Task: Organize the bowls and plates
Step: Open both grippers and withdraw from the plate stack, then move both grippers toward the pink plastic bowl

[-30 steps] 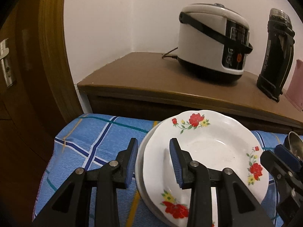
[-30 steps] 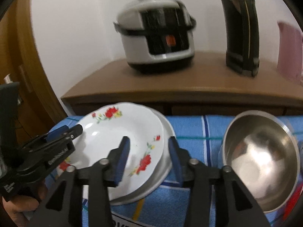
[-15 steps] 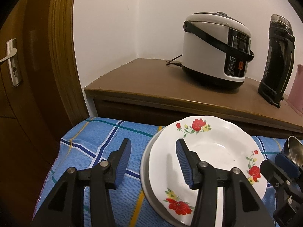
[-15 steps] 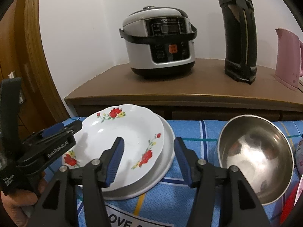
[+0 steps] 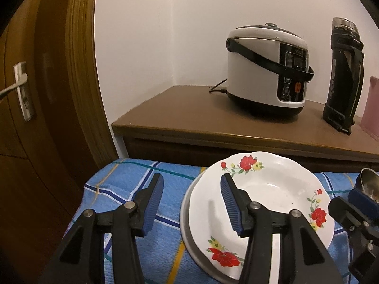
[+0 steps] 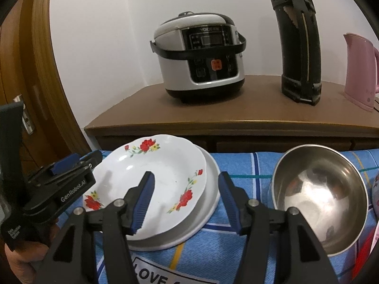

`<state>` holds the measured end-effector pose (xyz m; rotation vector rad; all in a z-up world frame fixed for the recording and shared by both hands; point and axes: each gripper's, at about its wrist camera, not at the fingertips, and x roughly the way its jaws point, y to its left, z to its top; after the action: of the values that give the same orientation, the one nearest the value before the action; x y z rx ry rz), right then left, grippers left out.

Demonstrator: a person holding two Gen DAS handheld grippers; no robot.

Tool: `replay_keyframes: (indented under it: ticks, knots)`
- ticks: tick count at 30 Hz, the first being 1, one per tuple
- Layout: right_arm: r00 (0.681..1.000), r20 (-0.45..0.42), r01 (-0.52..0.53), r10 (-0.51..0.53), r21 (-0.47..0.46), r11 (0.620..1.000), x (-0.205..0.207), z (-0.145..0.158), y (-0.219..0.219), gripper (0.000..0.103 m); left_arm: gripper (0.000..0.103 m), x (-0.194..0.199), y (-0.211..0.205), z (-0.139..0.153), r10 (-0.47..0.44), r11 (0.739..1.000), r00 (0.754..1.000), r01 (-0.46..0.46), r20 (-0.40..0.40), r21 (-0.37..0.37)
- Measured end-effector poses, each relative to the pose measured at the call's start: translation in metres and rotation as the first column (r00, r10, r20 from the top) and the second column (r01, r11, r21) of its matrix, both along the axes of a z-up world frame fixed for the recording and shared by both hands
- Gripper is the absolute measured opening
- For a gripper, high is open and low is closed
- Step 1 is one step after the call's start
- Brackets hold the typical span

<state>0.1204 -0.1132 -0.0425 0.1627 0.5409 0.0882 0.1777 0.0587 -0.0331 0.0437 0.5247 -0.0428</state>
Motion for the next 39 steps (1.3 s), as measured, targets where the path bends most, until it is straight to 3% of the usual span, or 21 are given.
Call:
replay_keyframes:
  ticks: [18, 21, 39]
  knots:
    - [0.998, 0.059, 0.001, 0.0, -0.012, 1.0, -0.024, 0.005, -0.002, 0.062, 0.054, -0.024, 0.002, -0.001, 0.046, 0.998, 0.999, -0.046, 0.023, -0.033]
    - [0.998, 0.07, 0.007, -0.006, -0.012, 1.0, -0.029, 0.006, -0.004, 0.062, 0.065, -0.029, 0.003, 0.0, 0.064, 0.997, 0.998, -0.062, 0.024, -0.049]
    - [0.99, 0.134, 0.047, -0.04, -0.051, 0.998, -0.069, 0.01, -0.013, 0.062, 0.065, -0.081, -0.008, -0.004, 0.054, 0.991, 0.999, -0.055, -0.006, -0.122]
